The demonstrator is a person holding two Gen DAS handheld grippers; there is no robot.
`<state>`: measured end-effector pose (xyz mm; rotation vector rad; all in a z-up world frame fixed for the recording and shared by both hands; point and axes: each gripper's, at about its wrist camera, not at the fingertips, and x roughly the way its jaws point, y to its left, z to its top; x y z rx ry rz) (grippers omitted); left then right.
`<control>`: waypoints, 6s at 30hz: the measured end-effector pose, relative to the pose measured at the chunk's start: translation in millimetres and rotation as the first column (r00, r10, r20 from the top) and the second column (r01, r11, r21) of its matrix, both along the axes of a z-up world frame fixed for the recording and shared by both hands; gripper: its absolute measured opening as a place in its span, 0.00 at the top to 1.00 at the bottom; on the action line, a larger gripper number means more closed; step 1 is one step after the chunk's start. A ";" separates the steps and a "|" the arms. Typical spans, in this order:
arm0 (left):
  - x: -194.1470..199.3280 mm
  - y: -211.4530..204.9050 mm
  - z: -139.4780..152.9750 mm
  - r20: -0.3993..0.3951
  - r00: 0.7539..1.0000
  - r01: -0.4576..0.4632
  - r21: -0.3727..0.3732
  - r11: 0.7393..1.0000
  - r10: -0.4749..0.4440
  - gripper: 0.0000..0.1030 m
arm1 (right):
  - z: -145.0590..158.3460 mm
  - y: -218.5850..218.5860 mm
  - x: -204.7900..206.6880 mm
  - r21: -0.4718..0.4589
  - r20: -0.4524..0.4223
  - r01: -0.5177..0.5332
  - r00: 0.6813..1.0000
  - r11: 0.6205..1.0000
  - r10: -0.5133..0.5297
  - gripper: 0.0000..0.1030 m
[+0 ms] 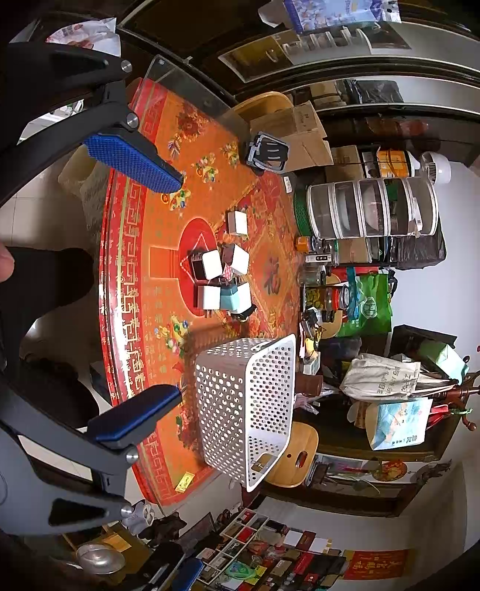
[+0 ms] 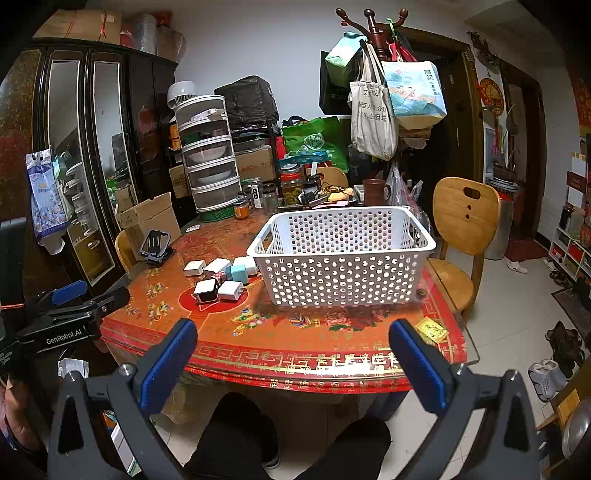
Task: Organize rigid objects
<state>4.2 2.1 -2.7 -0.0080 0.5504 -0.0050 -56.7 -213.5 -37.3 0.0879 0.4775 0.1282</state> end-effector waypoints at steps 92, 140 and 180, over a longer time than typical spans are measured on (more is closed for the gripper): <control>220.4 108.5 -159.9 -0.303 0.949 -0.117 -0.105 0.988 0.080 0.01 | -97.5 -204.3 330.3 0.243 -0.441 0.159 0.897 0.957 -0.037 0.44; 319.3 66.7 -95.7 -0.211 0.977 0.037 0.171 0.984 0.000 0.47 | -94.7 -194.4 338.2 0.184 -0.457 0.174 0.887 0.967 -0.073 0.64; 374.0 -182.6 -66.6 -0.356 0.846 0.504 0.298 0.811 -0.396 0.46 | -93.2 -201.3 344.3 0.182 -0.466 0.191 0.881 0.965 -0.087 0.79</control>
